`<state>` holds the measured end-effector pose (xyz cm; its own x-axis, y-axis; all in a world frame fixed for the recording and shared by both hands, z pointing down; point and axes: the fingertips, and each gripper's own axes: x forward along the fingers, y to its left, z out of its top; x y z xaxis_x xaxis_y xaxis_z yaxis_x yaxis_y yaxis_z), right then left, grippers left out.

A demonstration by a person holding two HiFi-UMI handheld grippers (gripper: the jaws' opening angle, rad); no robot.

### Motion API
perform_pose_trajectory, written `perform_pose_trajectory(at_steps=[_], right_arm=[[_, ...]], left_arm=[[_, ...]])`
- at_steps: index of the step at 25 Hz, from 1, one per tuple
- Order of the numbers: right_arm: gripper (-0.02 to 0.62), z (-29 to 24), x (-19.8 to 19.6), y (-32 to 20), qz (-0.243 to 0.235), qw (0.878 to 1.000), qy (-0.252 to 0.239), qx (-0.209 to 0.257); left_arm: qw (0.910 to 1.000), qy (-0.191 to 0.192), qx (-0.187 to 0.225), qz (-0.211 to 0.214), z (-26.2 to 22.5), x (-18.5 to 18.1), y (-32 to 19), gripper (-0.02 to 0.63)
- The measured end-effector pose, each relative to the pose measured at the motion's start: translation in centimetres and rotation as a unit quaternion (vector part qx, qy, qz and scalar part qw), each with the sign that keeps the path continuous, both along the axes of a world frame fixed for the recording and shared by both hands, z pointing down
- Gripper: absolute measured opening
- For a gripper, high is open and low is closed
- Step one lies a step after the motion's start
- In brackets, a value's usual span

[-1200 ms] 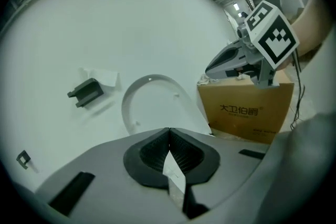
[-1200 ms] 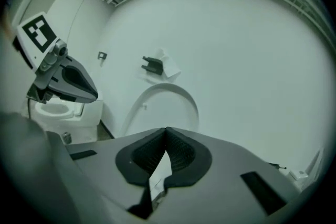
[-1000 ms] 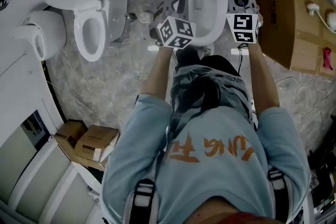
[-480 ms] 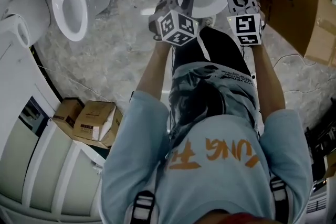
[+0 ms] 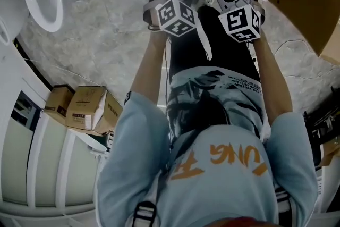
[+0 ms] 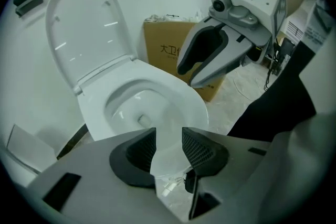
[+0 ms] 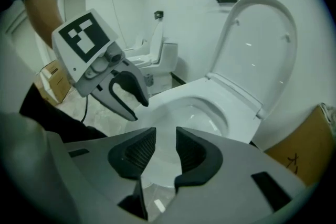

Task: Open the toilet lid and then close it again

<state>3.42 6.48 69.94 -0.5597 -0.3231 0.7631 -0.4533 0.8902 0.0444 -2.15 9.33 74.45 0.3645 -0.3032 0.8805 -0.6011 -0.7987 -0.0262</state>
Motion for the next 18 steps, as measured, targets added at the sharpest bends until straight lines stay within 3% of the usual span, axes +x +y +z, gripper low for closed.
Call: perform_pose_trajectory(at_steps=[6, 11, 13, 15, 18], right_arm=[[0.203, 4.8, -1.5, 4.4, -0.143, 0.989, 0.045, -0.007], [0.281, 8.4, -2.2, 7.0, -0.224, 0.971, 0.080, -0.018], [0.293, 9.5, -2.8, 7.6, -0.246, 0.965, 0.091, -0.016], [0.295, 10.8, -3.0, 7.8, -0.261, 0.959, 0.109, -0.007], [0.289, 12.5, -2.8, 8.5, -0.296, 0.945, 0.139, 0.021]], left_arm=[[0.9948, -0.037, -0.006, 0.095, 4.9, 0.3, 2.3, 0.241], [0.9786, -0.069, -0.023, 0.193, 7.7, 0.8, 4.2, 0.333], [0.9697, -0.093, -0.025, 0.224, 8.9, 0.3, 4.7, 0.337], [0.9652, -0.109, -0.023, 0.237, 9.8, 0.1, 4.9, 0.339], [0.9700, -0.105, -0.030, 0.217, 10.4, 0.6, 4.7, 0.341]])
